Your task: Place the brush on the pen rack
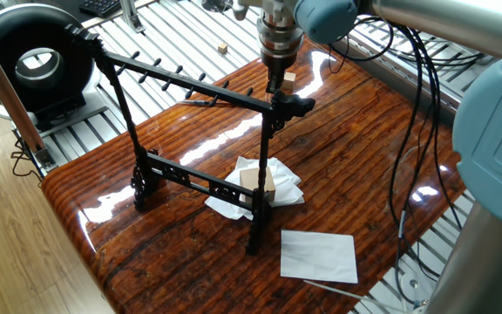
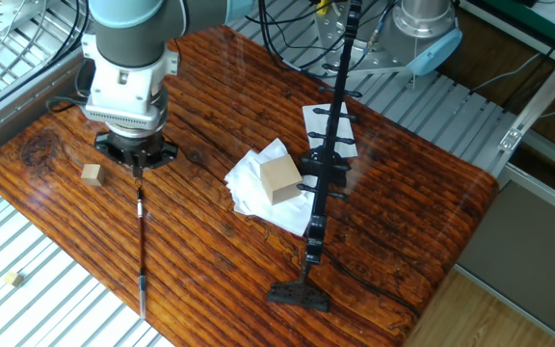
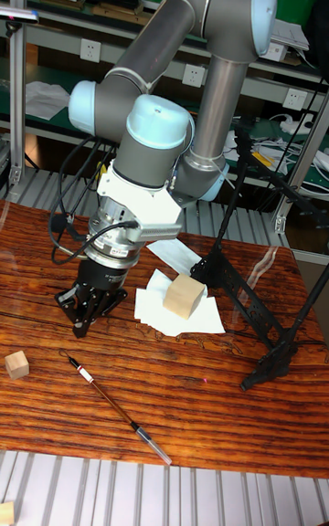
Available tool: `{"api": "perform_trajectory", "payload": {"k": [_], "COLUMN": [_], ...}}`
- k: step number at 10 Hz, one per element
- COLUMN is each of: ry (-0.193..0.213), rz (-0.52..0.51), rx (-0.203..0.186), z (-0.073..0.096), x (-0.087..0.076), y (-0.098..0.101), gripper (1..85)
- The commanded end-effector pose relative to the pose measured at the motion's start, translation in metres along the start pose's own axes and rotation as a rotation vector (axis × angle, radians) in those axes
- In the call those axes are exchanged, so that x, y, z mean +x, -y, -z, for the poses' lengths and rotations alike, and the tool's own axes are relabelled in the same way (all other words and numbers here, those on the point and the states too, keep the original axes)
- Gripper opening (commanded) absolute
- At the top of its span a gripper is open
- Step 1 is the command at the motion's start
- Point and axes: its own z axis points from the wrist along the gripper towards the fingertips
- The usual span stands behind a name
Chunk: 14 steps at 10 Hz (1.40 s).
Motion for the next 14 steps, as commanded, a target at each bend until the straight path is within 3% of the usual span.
{"api": "perform_trajectory", "payload": {"k": [1,2,3,5,7,11,14], "ry": [0.041,0.043,0.057,0.074,0.080,0.111,0.122], "rz": [0.010,0.032,0.065,0.100,0.109,0.107,0.113], "rx": [-0.052,-0.046,-0.031,-0.009,-0.001,-0.037,-0.045], "z": [-0.002,-0.004,-0.006,-0.008,-0.012,-0.023,-0.028], "x": [-0.016,-0.020,-0.025,-0.033,-0.041,-0.070,-0.079], "y": [-0.014,-0.013,-0.008,-0.002,-0.004,-0.020,-0.023], "gripper": [1.3,4.0,22.3,33.0,34.7,36.0,36.0]}}
